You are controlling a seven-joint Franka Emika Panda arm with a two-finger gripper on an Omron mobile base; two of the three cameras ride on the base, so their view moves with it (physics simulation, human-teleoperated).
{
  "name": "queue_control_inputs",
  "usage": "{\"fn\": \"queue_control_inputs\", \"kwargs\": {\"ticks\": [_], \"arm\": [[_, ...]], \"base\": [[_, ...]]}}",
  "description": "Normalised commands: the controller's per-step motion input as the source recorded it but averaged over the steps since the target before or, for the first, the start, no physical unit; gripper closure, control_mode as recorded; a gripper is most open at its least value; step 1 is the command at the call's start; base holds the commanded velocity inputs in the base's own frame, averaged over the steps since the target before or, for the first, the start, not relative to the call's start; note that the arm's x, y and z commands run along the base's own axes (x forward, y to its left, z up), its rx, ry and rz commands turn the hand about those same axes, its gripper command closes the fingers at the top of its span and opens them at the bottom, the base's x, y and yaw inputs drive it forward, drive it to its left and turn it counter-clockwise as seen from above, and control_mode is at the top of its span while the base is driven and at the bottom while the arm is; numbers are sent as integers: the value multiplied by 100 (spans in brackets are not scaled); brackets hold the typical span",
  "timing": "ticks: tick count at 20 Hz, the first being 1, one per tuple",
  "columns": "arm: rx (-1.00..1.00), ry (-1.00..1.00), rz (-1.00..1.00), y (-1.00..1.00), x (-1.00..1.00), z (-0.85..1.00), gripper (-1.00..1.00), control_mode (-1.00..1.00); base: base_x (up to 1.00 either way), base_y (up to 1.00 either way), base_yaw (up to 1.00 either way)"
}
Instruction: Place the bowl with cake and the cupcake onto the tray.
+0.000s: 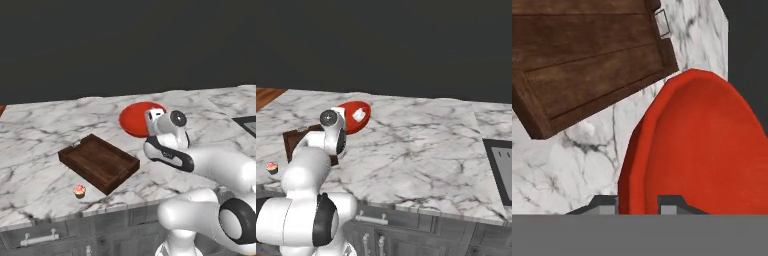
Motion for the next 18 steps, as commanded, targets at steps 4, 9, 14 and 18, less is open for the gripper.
{"fn": "queue_control_inputs", "kwargs": {"ticks": [4,9,14,18], "arm": [[-5,6,1,83,58,0,100,-100],[-5,10,4,95,36,0,100,-100],[-5,9,11,91,-1,0,100,-100],[0,3,16,51,-10,-8,100,-100]], "base": [[0,0,0],[0,0,0],[0,0,0],[0,0,0]]}}
